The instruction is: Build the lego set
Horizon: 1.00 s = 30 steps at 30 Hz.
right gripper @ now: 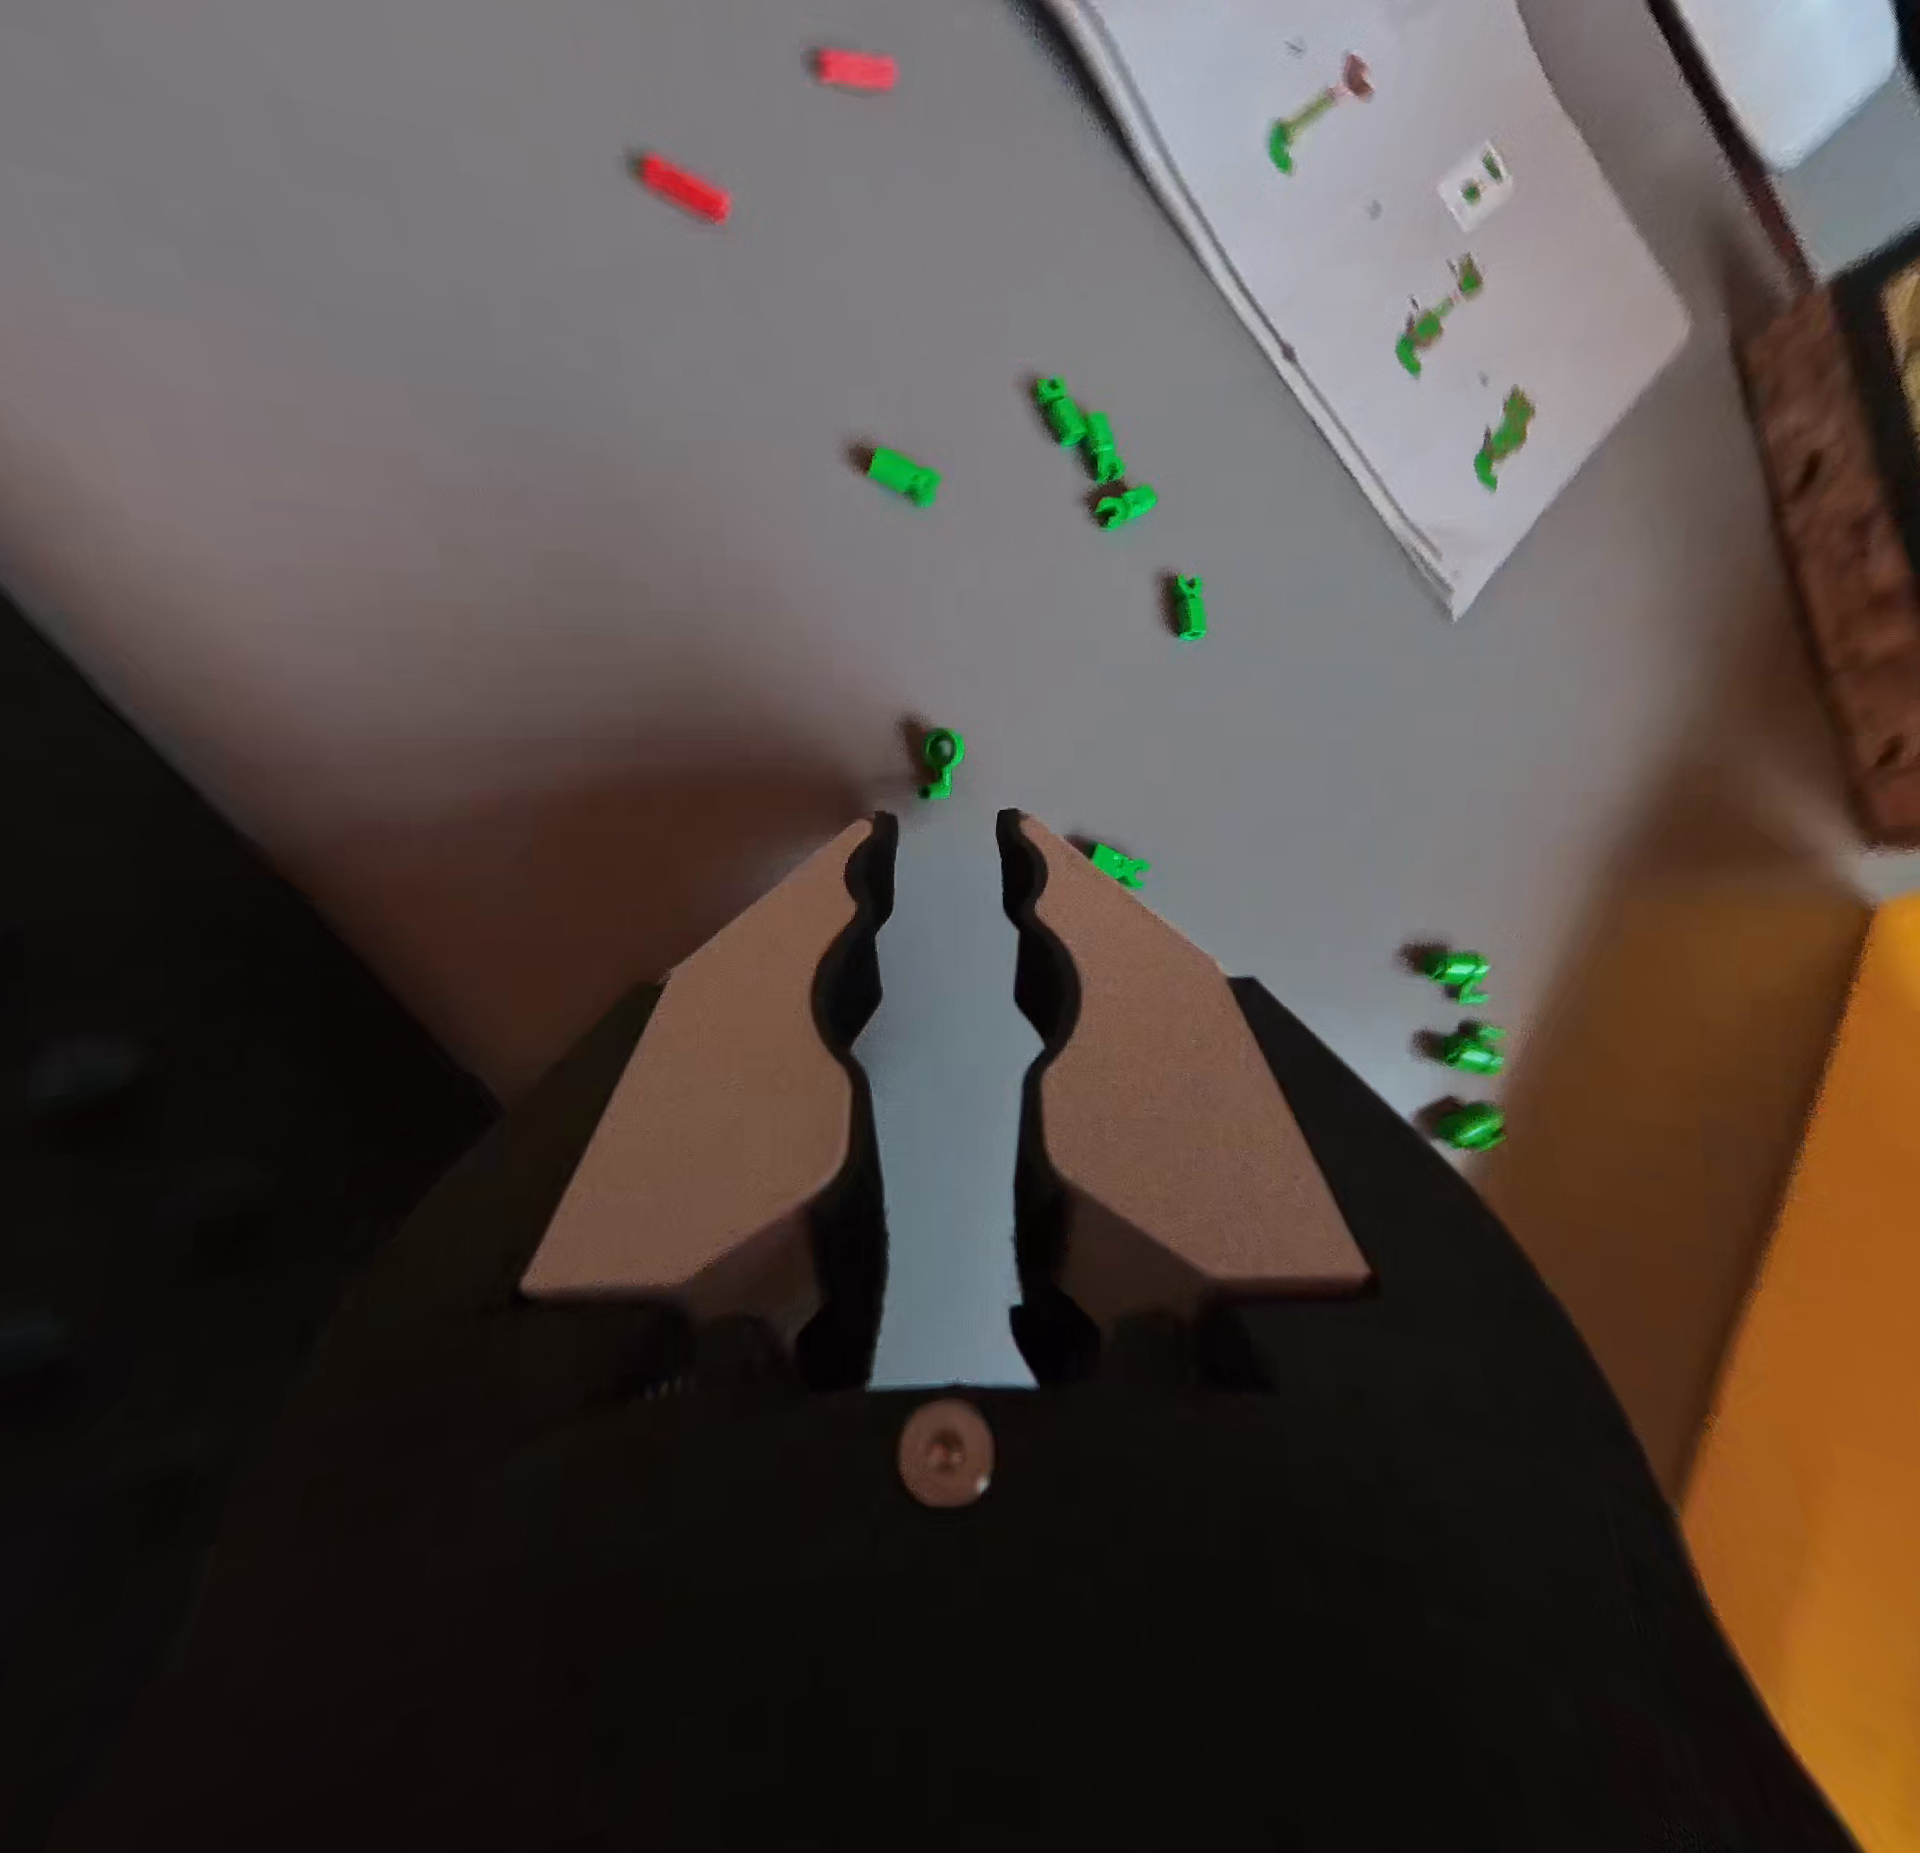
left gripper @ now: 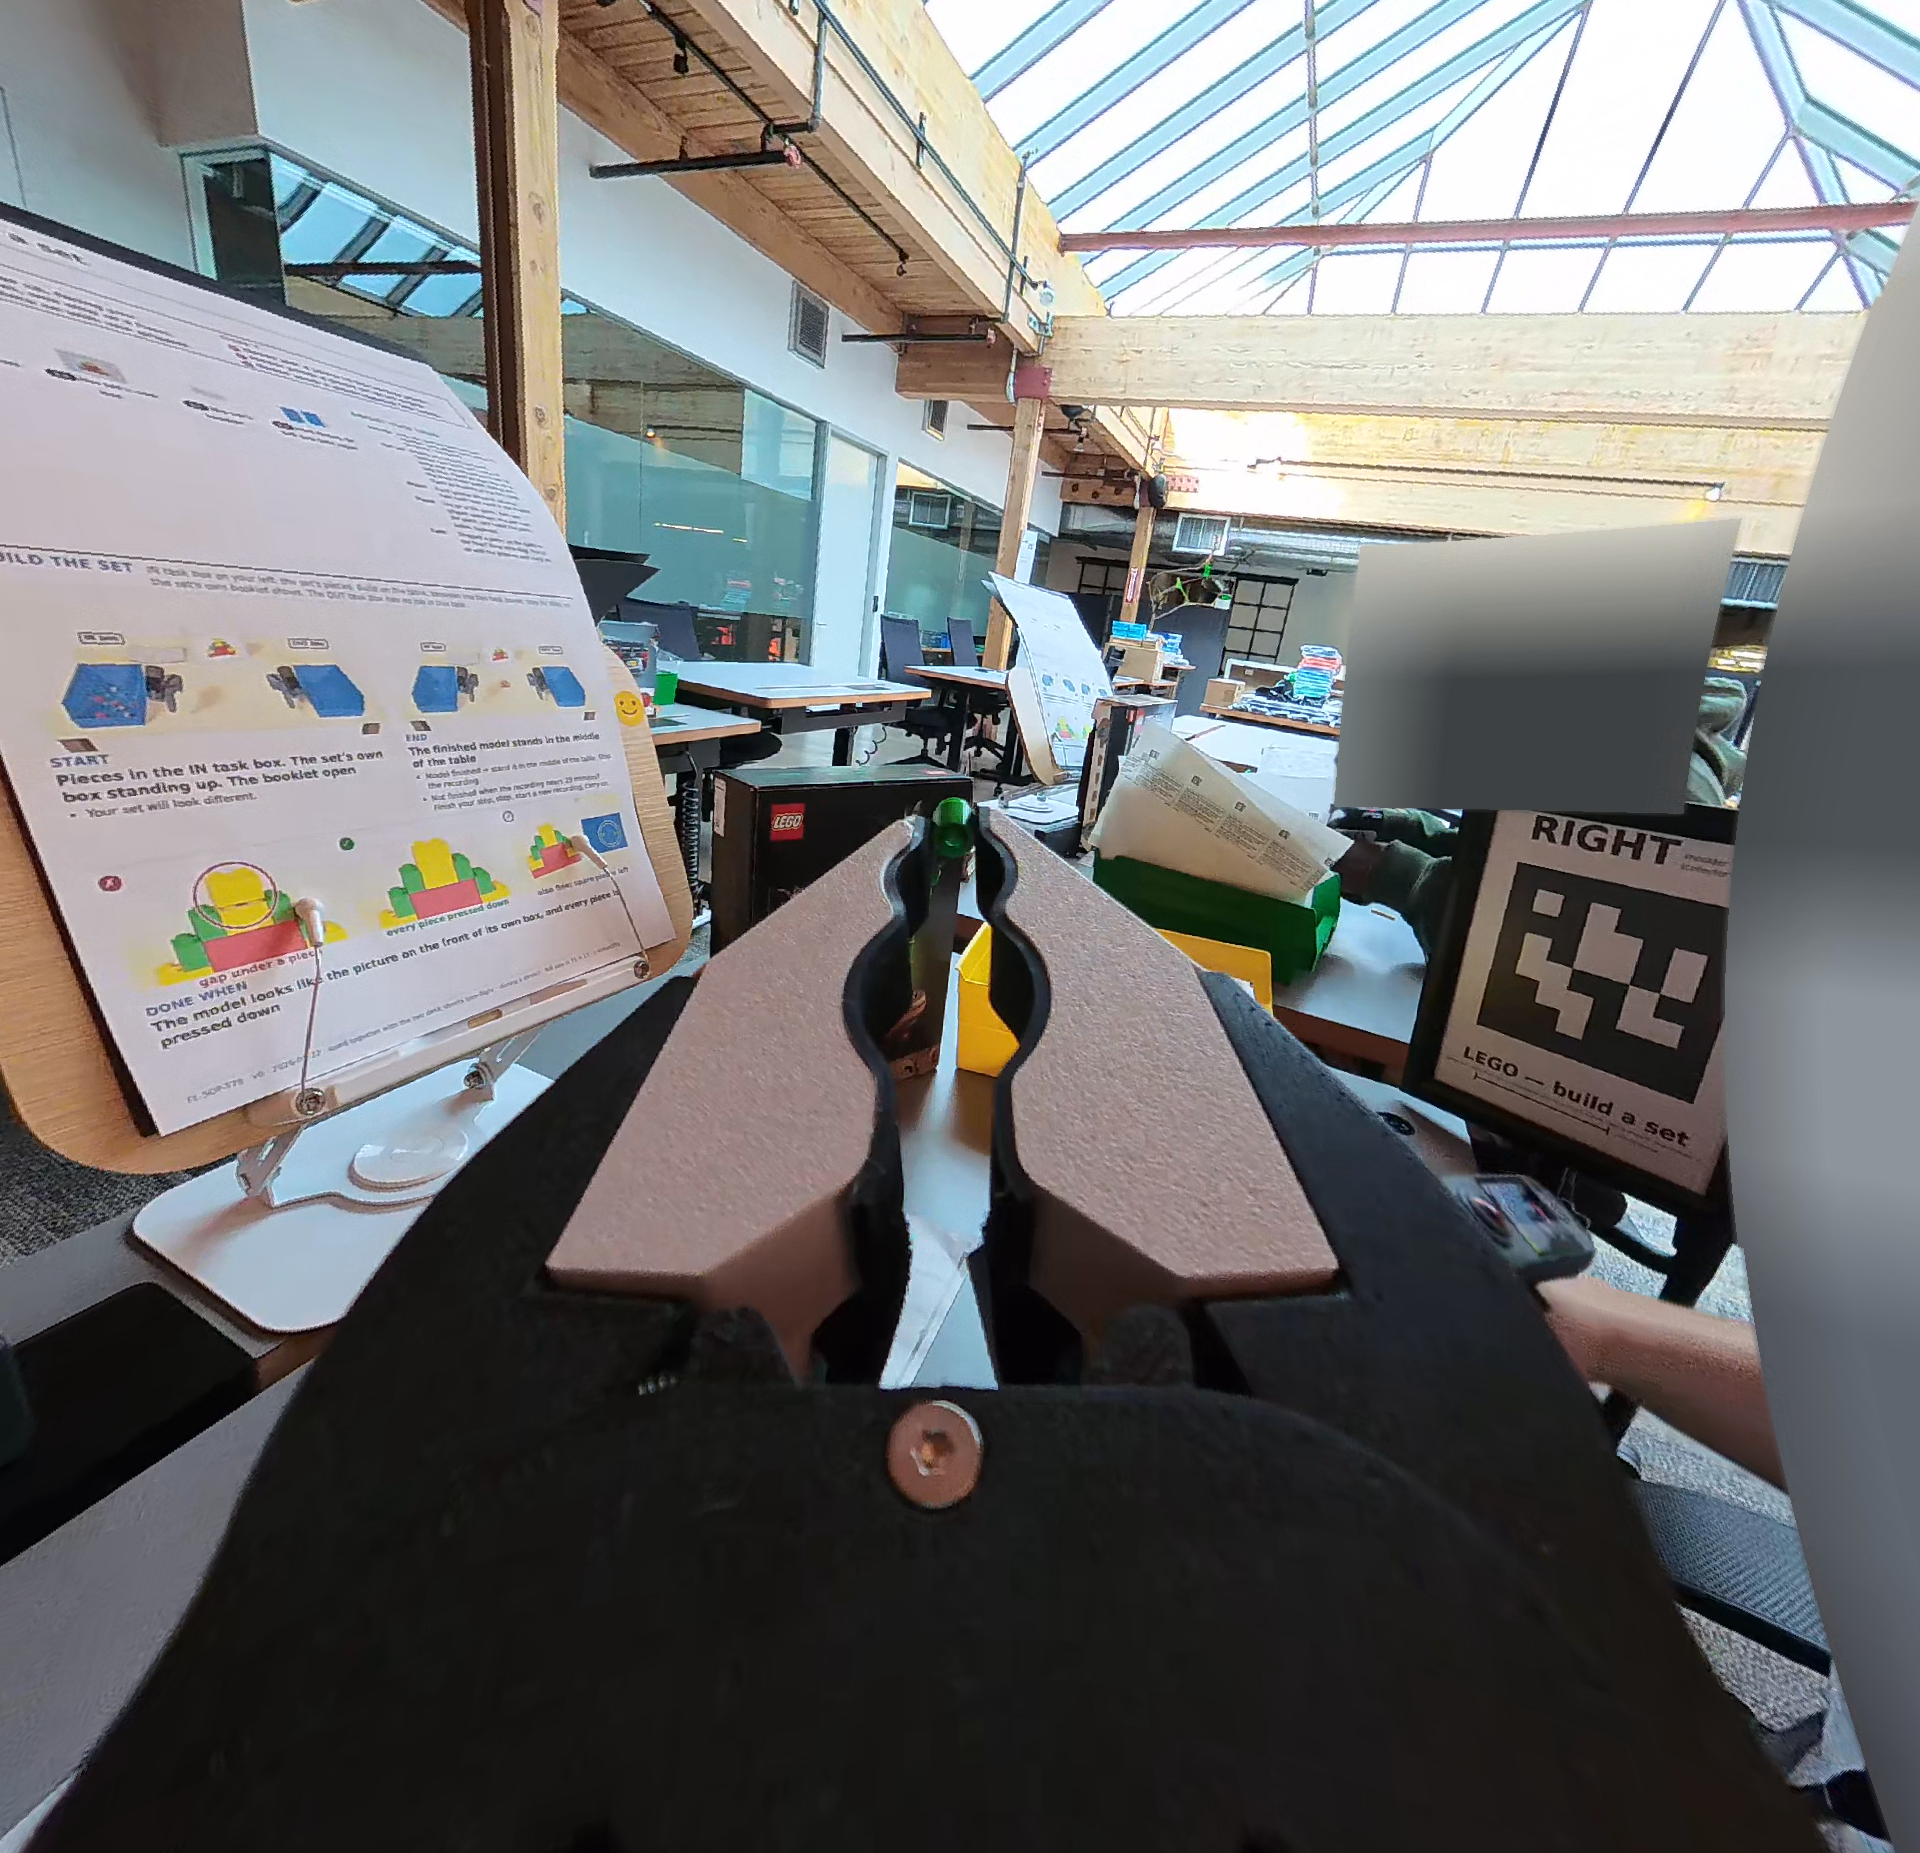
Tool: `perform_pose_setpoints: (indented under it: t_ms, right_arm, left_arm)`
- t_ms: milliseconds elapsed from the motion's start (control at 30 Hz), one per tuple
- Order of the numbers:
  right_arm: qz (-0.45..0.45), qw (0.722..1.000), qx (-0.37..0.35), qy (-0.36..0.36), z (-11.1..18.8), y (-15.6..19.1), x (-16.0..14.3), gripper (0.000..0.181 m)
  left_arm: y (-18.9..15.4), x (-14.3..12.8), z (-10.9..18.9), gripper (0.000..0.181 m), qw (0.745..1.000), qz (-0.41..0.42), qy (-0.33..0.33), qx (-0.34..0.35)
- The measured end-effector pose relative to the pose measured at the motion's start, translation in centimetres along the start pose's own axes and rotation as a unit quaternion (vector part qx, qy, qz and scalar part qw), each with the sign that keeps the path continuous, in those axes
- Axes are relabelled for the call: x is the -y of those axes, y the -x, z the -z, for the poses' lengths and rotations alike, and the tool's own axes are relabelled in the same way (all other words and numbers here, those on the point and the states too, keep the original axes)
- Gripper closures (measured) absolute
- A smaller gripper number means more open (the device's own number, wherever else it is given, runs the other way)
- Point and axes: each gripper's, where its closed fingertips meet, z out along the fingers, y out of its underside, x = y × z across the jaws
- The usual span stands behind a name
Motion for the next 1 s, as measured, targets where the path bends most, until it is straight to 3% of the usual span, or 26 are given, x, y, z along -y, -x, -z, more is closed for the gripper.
perform_pose_setpoints:
  t_ms: [100, 200, 500, 600, 667, 767, 867, 1000]
  right_arm:
    - [0.113, 0.993, -0.003, -0.018, -0.1, -0.2, 0.0, 0.161]
    - [0.156, 0.987, 0.016, -0.042, -0.3, 0.3, 0.6, 0.161]
    - [0.120, 0.991, 0.041, -0.050, -1.0, 0.3, 0.7, 0.178]
    - [0.016, 0.993, 0.102, -0.052, -0.7, 0.6, 1.1, 0.180]
    - [-0.117, 0.972, 0.204, -0.030, -0.3, 1.5, 1.0, 0.179]
    - [-0.296, 0.893, 0.340, -0.001, 0.5, 2.2, 1.2, 0.180]
    - [-0.353, 0.847, 0.395, 0.023, 0.8, 2.7, 0.6, 0.179]
    - [-0.371, 0.831, 0.413, 0.027, 0.7, 2.6, 0.3, 0.178]
  left_arm:
    - [0.0, 0.0, -0.1, 0.176, 1.000, 0.004, -0.002, -0.004]
    - [-0.1, 0.0, -0.1, 0.176, 1.000, 0.003, 0.000, -0.004]
    - [0.4, -0.1, 0.1, 0.175, 1.000, 0.005, 0.004, 0.007]
    - [0.4, -0.3, 0.0, 0.176, 1.000, 0.009, 0.008, 0.007]
    - [0.2, -0.3, -0.1, 0.176, 1.000, 0.007, 0.008, 0.004]
    - [-0.1, -0.3, -0.1, 0.176, 1.000, 0.004, 0.010, -0.001]
    - [-0.3, -0.2, -0.1, 0.176, 1.000, 0.004, 0.011, -0.004]
    - [-0.4, -0.2, 0.0, 0.176, 1.000, 0.005, 0.010, -0.008]
